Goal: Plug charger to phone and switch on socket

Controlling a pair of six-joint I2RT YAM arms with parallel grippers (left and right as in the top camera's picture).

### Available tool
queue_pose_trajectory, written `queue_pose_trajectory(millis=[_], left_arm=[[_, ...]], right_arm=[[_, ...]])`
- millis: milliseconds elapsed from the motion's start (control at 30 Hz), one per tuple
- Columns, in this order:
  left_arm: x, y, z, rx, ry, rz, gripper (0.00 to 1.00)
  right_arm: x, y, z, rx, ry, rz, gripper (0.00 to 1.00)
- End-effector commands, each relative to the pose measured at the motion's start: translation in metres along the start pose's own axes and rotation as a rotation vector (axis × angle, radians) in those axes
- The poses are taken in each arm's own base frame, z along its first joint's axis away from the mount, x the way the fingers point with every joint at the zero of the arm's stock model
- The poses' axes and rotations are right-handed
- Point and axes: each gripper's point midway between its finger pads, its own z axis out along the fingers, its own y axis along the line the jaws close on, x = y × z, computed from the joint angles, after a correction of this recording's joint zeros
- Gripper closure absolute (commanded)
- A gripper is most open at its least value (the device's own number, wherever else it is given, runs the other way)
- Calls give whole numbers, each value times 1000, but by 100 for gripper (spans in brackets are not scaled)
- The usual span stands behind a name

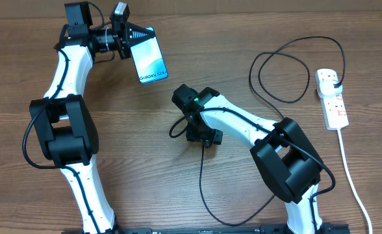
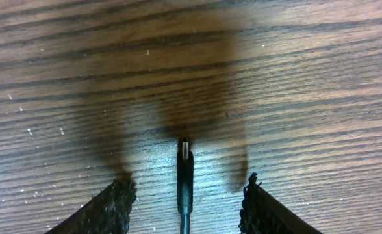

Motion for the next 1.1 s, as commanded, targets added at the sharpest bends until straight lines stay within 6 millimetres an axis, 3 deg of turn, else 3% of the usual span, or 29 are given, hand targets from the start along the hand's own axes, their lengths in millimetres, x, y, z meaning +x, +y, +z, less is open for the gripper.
queue_pose_trajectory(millis=[0,267,533,1067], left_arm=[[8,-21,-1,26,25,55,96],[6,-19,-1,15,13,54,96],[5,-19,-1,14,12,54,96],[5,-19,-1,14,12,54,95]], right_arm=[[0,-3,4,20,-6,1,44],[1,-5,22,54,13,-1,44],[3,-5,22,57,14,-7,45],[9,-5,29,64,13,-21,74]])
